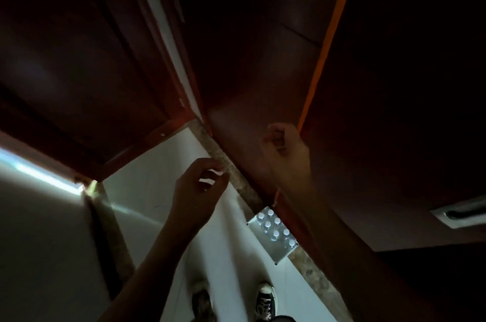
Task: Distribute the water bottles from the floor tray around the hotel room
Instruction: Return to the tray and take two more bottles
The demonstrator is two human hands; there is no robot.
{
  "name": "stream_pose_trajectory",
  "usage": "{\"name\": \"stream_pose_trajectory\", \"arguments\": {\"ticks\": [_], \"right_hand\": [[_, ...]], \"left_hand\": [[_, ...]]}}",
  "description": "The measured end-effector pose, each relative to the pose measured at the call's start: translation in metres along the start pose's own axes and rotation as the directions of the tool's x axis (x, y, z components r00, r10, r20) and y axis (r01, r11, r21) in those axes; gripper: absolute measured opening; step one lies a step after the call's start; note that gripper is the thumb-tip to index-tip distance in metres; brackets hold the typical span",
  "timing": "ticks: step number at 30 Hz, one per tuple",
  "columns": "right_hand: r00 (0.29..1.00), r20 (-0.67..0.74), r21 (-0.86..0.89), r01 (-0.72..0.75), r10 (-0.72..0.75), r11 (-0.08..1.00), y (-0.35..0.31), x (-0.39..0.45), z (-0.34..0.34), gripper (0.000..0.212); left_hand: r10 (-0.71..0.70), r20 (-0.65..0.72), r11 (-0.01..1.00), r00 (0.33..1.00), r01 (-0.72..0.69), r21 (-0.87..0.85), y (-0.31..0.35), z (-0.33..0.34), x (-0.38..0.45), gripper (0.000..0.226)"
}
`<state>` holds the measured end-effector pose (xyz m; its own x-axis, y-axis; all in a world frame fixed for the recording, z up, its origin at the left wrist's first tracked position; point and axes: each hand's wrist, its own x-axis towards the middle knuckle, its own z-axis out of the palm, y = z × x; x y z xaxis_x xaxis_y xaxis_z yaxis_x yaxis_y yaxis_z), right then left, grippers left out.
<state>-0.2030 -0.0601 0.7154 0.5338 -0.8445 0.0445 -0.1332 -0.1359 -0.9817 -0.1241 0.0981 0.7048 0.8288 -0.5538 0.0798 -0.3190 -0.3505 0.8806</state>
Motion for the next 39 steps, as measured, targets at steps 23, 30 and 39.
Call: {"name": "stream_pose_trajectory", "arguments": {"ticks": [23, 30, 39], "right_hand": [[0.786, -0.54, -0.092, -0.411, 0.302, 0.907, 0.244, -0.019, 0.006, 0.037], [0.728, -0.494, -0.02, -0.557, 0.476, 0.83, 0.417, -0.06, 0.031, 0.035], [0.667, -0.436, -0.129, -0.711, 0.604, 0.691, 0.698, -0.071, 0.089, 0.046]], "left_hand": [[-0.013, 0.652, 0.997, 0.758, 0.059, -0.049, -0.225, 0.174, 0.113, 0.012], [-0.081, 0.744, 0.995, 0.663, 0.008, 0.101, -0.384, 0.258, 0.074, 0.025], [-0.066, 0.806, 0.951, 0.588, -0.207, 0.229, -0.617, 0.427, 0.045, 0.055]]}}
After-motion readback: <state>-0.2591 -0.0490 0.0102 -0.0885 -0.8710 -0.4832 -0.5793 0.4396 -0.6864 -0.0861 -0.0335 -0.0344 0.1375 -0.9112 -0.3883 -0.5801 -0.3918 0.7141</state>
